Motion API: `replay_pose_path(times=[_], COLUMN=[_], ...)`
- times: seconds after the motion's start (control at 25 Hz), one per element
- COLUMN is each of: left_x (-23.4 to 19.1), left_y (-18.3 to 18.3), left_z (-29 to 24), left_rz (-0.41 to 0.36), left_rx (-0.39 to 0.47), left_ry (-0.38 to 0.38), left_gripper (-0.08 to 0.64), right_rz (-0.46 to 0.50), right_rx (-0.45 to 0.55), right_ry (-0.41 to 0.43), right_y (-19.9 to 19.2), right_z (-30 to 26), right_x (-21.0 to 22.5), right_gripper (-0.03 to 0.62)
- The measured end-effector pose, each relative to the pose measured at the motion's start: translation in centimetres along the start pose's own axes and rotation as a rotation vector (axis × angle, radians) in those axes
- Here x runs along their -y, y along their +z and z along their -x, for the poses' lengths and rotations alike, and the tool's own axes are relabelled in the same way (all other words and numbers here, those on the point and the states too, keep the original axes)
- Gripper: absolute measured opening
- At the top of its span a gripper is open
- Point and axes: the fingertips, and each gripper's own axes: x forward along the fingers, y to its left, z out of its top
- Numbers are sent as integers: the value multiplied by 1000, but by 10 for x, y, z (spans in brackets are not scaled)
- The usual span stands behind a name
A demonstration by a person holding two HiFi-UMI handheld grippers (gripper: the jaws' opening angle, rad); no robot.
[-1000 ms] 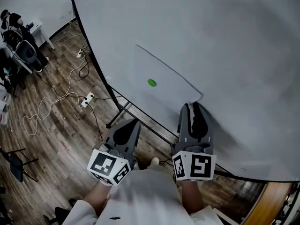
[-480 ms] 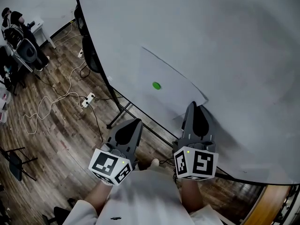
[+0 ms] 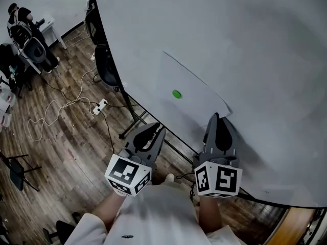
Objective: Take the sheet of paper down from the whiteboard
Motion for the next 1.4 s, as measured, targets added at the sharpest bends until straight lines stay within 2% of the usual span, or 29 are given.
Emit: replay_pose_path(times=[0.08,0.44,0.92,1.4], left_x=[-1,-11,-26,-34], left_y=[2,19,20,28], left_z=[-5,-36,-76,-96], left_rz=[-7,-26,-5,-44], left_rx=[3,27,20,33], left_ry=[-3,28,16,-3], left_gripper=[69,107,144,155], right_rz=[2,9,-3,2], right_rx=[-2,-12,-16,-10], right_ry=[5,27,44,59], right_y=[0,0,-1,1], right_z=[-1,-6,-5,-6], right_x=[-1,0,-2,-8], right_gripper=[11,11,11,11])
